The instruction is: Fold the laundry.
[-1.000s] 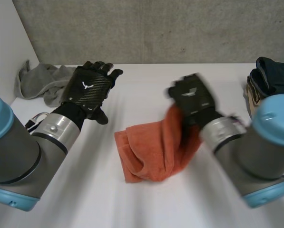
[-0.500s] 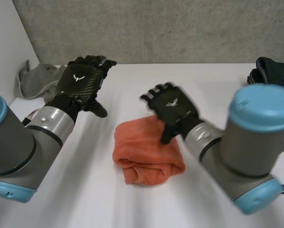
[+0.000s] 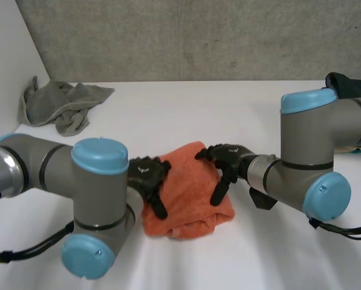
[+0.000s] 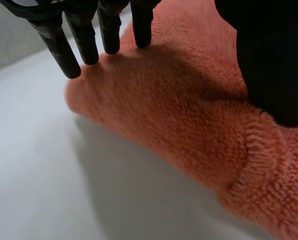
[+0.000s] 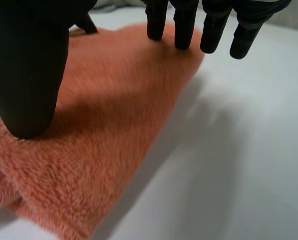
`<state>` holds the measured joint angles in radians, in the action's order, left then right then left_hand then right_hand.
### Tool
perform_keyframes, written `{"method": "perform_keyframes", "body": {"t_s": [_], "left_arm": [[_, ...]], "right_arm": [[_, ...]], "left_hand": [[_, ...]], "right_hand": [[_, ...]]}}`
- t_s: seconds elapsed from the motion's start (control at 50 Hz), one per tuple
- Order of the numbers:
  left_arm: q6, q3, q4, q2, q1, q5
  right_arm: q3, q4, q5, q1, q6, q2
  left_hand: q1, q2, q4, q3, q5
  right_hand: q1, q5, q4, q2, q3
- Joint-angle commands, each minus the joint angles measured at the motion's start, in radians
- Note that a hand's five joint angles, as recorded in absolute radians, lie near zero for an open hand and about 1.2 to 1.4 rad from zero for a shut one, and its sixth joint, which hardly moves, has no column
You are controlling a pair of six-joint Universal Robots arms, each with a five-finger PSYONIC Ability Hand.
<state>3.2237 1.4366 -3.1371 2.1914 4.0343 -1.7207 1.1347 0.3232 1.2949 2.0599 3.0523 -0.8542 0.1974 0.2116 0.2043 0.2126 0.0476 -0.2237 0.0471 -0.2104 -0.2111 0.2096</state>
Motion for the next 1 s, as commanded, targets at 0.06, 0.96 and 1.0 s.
{"method": "perform_keyframes", "body": {"t_s": [0.06, 0.96, 1.0], "left_arm": [[-0.013, 0.111, -0.008, -0.111, -0.021, 0.010], [-0.013, -0.148, -0.043, -0.328, 0.075, 0.779], [-0.013, -0.146, -0.043, -0.328, 0.072, 0.780]], "right_arm": [[0.026, -0.013, 0.069, -0.004, -0.121, 0.023], [0.619, -0.957, 0.198, 0.197, -0.434, -0.106], [0.590, -0.957, 0.199, 0.195, -0.437, -0.080]], "left_hand": [[-0.016, -0.030, -0.023, -0.031, -0.041], [-0.023, -0.037, -0.030, -0.038, -0.048], [-0.023, -0.037, -0.030, -0.038, -0.048]], "right_hand": [[0.049, -0.047, 0.036, 0.037, -0.035], [0.049, -0.047, 0.036, 0.037, -0.035], [0.049, -0.047, 0.036, 0.037, -0.035]]}}
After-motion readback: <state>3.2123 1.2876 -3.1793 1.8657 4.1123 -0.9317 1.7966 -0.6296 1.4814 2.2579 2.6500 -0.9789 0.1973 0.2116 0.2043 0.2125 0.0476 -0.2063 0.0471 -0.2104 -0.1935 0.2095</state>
